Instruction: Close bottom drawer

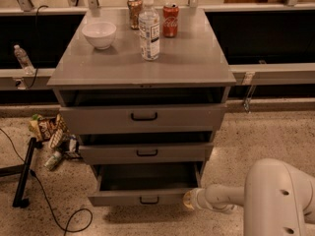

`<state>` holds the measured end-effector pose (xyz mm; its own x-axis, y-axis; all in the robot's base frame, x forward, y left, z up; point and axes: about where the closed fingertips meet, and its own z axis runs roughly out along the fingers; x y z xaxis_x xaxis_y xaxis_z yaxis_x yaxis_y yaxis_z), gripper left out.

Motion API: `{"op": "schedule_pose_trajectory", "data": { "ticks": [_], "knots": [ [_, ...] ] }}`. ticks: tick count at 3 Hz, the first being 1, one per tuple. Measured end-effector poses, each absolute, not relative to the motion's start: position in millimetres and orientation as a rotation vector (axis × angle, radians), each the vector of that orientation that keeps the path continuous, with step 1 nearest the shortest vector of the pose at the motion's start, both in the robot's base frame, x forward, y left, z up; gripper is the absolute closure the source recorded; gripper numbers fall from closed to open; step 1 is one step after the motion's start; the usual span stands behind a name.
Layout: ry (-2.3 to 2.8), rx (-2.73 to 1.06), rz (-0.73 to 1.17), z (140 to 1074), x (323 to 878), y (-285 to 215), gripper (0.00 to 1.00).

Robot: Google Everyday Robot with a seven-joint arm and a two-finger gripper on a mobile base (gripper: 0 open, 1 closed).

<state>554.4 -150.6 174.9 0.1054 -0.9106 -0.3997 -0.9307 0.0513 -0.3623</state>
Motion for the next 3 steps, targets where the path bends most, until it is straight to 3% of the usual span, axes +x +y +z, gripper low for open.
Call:
{"op": "schedule_pose_trajectory", "data": {
  "ticks": [3],
  "knots": [
    [1.702,-1.908,-0.071,163,595,-158,1.0]
  ]
}}
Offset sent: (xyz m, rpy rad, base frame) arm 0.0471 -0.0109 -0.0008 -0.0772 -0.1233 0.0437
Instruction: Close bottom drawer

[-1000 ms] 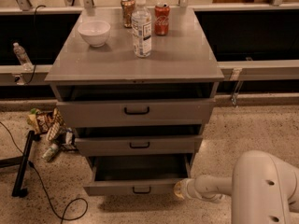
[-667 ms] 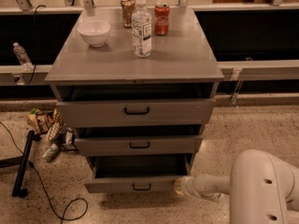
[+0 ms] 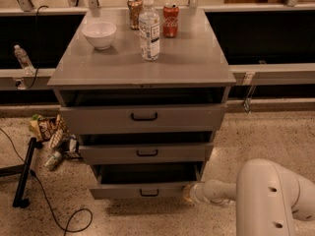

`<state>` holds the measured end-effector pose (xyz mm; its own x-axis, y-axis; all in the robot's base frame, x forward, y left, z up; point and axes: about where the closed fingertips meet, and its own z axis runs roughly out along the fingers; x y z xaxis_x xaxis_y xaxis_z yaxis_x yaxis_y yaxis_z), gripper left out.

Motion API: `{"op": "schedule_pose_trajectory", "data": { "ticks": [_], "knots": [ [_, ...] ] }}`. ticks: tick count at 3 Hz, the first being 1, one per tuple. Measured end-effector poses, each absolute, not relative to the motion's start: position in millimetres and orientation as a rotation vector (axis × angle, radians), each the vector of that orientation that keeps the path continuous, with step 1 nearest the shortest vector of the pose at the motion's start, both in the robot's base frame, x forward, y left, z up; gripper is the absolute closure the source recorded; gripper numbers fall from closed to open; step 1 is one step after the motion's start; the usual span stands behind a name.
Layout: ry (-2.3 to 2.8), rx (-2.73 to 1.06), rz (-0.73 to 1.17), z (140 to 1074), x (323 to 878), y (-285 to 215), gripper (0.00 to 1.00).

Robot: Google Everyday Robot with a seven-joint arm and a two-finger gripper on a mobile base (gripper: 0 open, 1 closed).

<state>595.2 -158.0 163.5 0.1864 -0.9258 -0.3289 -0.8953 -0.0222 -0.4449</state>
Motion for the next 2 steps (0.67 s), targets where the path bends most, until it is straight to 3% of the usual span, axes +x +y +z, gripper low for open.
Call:
{"op": "schedule_pose_trajectory", "data": {
  "ticks": [2],
  "knots": [
    [1.667,-1.95,-0.079,152,633,-165,1.0]
  ]
}}
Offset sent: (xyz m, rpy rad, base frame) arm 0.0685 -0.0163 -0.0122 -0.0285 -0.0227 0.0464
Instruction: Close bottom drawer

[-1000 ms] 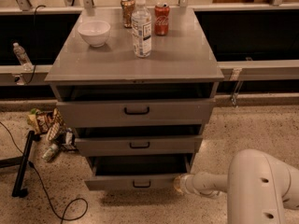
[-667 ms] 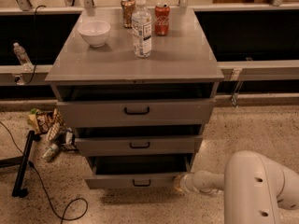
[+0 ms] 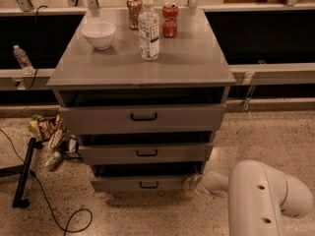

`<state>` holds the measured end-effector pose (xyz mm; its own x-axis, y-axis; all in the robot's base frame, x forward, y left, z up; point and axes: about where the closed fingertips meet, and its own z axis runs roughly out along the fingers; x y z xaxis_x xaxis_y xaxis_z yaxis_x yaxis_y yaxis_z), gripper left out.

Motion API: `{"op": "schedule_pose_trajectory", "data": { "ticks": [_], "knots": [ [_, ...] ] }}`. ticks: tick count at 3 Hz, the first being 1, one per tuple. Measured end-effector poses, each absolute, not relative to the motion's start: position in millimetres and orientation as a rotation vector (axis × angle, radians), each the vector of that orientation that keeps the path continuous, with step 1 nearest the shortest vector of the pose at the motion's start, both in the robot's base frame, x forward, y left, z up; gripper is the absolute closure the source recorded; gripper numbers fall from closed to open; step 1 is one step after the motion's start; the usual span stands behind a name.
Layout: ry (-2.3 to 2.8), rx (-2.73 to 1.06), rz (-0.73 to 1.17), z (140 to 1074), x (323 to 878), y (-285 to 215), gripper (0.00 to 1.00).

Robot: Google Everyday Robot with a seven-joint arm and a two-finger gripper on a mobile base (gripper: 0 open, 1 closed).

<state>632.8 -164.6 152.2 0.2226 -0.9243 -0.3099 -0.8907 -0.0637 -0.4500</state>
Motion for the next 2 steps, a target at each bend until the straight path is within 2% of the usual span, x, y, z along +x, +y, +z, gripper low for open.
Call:
{"op": "schedule_pose_trajectory", "data": {
  "ticks": [2],
  "knots": [
    [1.647,-1.961,-0.09,144,679,-177,1.0]
  ]
}}
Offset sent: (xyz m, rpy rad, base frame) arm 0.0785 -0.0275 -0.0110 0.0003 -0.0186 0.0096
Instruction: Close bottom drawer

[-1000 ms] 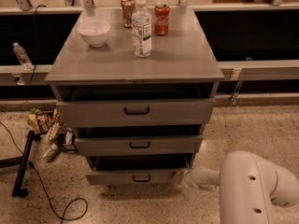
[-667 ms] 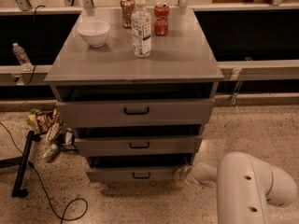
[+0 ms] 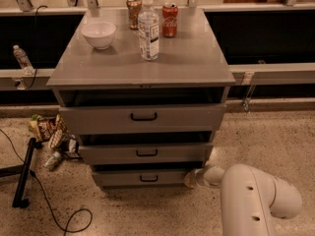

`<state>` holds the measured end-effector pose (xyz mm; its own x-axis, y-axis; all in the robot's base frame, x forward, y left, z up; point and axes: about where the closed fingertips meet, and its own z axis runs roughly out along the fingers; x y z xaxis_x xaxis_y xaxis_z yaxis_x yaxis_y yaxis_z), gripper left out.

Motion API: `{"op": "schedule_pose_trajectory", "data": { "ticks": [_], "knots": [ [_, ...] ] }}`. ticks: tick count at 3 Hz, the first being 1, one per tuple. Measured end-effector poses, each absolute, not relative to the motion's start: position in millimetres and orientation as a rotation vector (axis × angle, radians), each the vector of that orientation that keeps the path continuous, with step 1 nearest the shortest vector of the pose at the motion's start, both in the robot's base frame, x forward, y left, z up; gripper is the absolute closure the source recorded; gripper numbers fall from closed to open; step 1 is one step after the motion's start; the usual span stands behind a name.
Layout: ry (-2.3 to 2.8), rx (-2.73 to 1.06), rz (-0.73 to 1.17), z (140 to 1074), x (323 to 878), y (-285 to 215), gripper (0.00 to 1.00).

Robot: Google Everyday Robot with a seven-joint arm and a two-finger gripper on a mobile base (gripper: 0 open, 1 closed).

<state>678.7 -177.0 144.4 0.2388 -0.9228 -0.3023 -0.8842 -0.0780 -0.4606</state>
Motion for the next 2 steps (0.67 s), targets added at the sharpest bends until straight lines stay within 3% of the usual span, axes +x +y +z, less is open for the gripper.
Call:
{"op": "schedule_pose_trajectory", "data": {
  "ticks": [2],
  "knots": [
    [1.647,-1.96,-0.09,144.4,674.5,-175.3,1.0]
  ]
}}
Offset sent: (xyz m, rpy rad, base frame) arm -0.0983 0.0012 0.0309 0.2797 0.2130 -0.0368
